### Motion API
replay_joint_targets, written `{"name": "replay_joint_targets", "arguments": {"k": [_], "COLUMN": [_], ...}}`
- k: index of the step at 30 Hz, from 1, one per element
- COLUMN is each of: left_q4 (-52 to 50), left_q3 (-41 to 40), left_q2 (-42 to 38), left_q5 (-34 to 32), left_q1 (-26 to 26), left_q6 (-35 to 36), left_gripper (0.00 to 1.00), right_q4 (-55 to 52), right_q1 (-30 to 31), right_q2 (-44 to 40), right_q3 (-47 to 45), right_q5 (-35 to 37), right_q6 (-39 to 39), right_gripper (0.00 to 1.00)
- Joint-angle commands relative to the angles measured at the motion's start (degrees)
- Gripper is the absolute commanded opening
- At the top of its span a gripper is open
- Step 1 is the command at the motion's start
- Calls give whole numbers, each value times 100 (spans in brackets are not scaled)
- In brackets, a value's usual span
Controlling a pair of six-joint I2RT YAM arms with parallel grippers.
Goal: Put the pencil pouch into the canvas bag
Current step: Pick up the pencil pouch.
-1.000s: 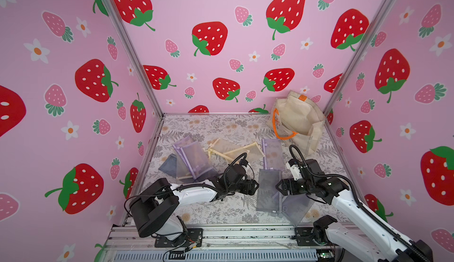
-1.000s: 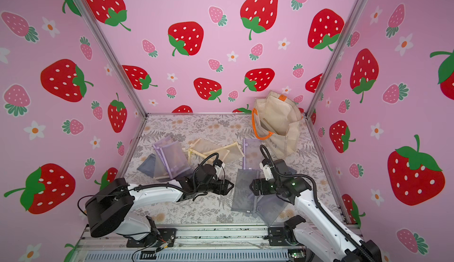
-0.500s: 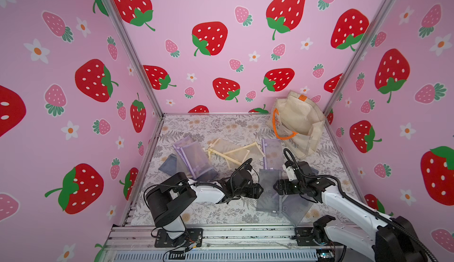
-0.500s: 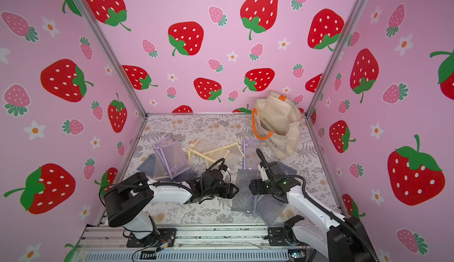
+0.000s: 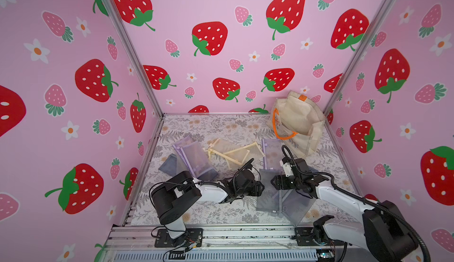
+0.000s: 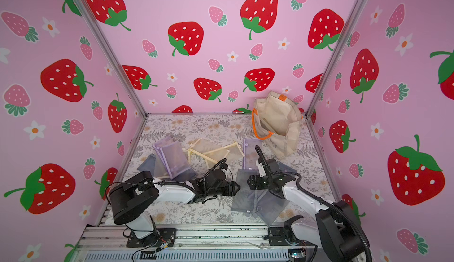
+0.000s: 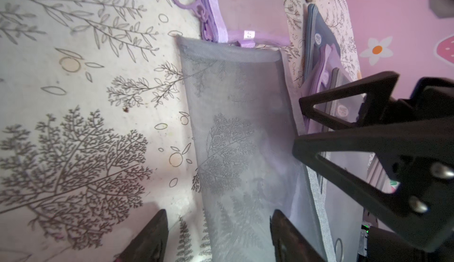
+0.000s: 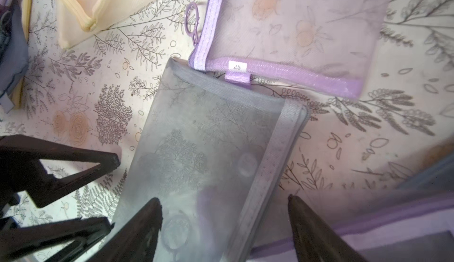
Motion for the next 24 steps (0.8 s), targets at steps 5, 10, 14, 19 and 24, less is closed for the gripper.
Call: {"name": "replay_joint_targets", "arguments": {"k": [5, 10, 14, 19, 24], "left_q4": [0, 176, 247, 428, 515], "left_q3": [88, 83, 32, -118, -129], "left_q2": [298, 371, 333, 252, 201], "left_q5": [141, 200, 206, 144, 127], "left_q1": [-55, -55, -55, -56, -55], "left_q6": [-224, -306, -306, -336, -280], "left_gripper": [64, 48, 32, 23, 19], "right_q4": [620, 984, 1128, 1037, 1016], "right_q1": [-29, -32, -29, -29, -29], "right_q2": [300, 452, 357, 128, 66], "right_q3": [-147, -197, -223, -221, -226], "right_q5": [-540, -905, -1075, -1196, -1387], "right_q6": [113, 277, 387, 390, 392], "right_gripper": [78, 74, 70, 64, 58]}}
